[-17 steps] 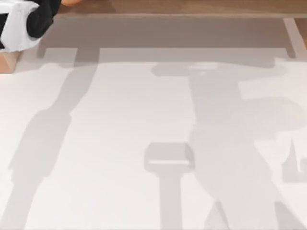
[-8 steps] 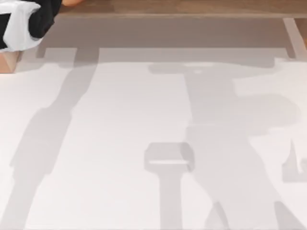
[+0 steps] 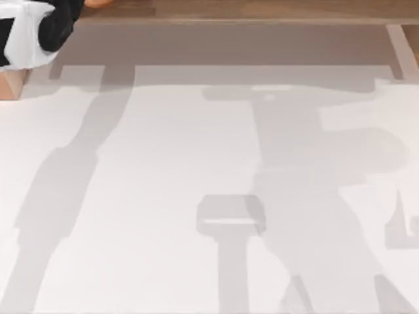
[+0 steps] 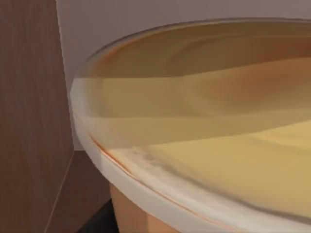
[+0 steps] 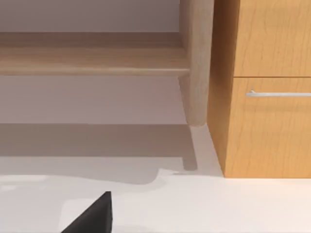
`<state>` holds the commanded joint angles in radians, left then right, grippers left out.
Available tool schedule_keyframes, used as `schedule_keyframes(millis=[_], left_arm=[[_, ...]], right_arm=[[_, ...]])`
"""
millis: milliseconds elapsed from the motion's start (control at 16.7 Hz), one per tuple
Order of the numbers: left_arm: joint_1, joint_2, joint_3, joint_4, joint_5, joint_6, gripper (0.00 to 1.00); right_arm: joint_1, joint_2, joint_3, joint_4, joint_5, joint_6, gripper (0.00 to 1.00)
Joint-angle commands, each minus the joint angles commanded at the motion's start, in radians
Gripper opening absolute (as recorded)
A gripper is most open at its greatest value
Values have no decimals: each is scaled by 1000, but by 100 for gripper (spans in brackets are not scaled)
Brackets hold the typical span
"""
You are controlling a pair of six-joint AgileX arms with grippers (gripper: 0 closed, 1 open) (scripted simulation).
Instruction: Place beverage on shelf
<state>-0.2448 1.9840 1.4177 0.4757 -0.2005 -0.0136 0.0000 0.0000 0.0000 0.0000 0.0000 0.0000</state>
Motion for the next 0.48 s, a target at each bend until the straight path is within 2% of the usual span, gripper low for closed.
schedule_keyframes(millis=[120, 480], left_arm=[[0, 0, 0, 0, 0, 0, 98], [0, 0, 0, 0, 0, 0, 100]], right_arm=[[0, 0, 0, 0, 0, 0, 100], [0, 0, 0, 0, 0, 0, 100]])
